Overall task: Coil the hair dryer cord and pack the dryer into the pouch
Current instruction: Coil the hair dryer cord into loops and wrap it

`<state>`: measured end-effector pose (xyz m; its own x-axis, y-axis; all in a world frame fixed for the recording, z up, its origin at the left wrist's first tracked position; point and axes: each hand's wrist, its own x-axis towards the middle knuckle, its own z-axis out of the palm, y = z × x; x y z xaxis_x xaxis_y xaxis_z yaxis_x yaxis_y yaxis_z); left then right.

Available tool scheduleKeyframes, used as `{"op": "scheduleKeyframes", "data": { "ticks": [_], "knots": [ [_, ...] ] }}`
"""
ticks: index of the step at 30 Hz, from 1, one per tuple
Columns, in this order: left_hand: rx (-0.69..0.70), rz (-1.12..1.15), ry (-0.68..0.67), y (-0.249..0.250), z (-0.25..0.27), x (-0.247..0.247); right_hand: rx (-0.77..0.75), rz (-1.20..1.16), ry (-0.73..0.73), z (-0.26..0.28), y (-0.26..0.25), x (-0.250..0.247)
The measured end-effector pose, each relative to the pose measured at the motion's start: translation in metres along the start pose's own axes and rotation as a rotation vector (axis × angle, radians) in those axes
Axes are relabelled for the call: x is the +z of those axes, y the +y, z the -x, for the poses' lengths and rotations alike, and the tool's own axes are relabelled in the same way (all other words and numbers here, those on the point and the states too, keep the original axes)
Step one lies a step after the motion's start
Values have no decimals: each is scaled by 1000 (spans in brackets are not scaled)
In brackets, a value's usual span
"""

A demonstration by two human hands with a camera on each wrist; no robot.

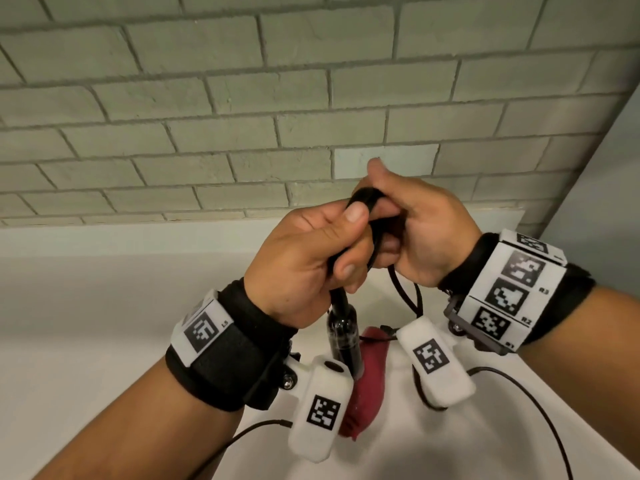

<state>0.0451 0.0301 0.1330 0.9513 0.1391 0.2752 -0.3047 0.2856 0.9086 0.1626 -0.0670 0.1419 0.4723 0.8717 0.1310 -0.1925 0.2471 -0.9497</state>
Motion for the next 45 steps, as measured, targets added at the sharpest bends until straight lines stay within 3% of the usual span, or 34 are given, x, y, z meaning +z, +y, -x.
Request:
{"op": "scheduleKeyframes", "data": {
  "ticks": [5,9,12,18,24,27,29,33,36,39,43,45],
  "knots": [
    [16,-34,69,4,1,0,-196,59,104,10,10,-24],
    [38,34,61,13,-2,-6,-290,445,210,19,26,-27],
    [49,71,74,14,-4,-8,-331,696,199,22,36,-19],
    [68,92,146,7,-6,-11,-276,934,186,24,49,-8],
    [83,70,457,-4,-17,-12,-125,992,101,26,55,0],
    [122,-78,588,-11,-21,-9,-26,965,86,22,48,2],
    [170,-332,621,-17,-23,-6,47,881,41,20,41,6],
    [227,-793,493,-22,-24,-8,138,631,7,17,28,5],
    [322,-1104,370,-20,-23,-13,188,601,18,15,21,-3],
    [320,-1279,271,-15,-25,-14,219,631,-14,13,19,-8],
    [368,-1523,40,-14,-22,-18,342,373,-172,18,14,-20],
    [405,-1594,-28,-15,-17,-23,341,454,-211,23,11,-25]
  ]
}}
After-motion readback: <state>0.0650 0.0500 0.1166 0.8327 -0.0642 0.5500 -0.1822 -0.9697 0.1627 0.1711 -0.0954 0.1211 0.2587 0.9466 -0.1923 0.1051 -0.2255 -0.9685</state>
